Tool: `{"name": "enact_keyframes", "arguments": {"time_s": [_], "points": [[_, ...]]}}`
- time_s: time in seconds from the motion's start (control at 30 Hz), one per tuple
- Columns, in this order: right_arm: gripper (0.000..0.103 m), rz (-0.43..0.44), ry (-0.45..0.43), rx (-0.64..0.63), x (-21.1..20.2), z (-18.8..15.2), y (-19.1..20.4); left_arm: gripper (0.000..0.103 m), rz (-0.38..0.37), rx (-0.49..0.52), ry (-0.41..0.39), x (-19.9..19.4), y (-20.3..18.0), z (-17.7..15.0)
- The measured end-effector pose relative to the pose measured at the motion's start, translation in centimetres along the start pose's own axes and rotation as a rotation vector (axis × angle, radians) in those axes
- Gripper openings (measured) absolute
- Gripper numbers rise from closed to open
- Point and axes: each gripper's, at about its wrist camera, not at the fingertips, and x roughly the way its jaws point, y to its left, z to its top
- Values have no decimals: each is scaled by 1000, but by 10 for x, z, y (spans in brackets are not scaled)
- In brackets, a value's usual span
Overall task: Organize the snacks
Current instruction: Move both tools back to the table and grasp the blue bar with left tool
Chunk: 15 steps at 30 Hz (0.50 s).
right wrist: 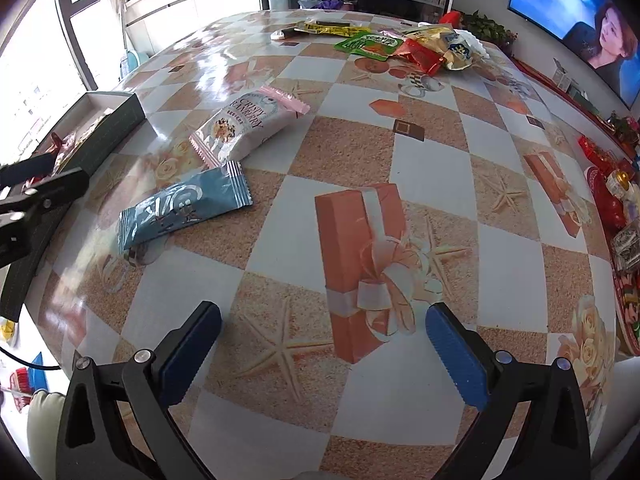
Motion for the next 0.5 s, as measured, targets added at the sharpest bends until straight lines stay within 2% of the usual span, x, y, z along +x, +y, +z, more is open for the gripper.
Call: {"name": "enact_keyframes", "arguments": {"time_s": [0.13, 0.23, 0.33, 0.5], "points": [[103, -4, -12, 3, 0, -1, 1, 80, -35, 30, -1, 0, -10, 5], [103, 1, -26, -5, -1, -3, 0, 80, -84, 85, 13, 2, -24, 6], [103, 4, -26, -10, -1, -2, 0, 80, -103, 147, 25, 7, -40, 7], [103, 5, -28, -12, -1, -2, -1, 80, -127, 169, 44, 13, -51, 7]]}}
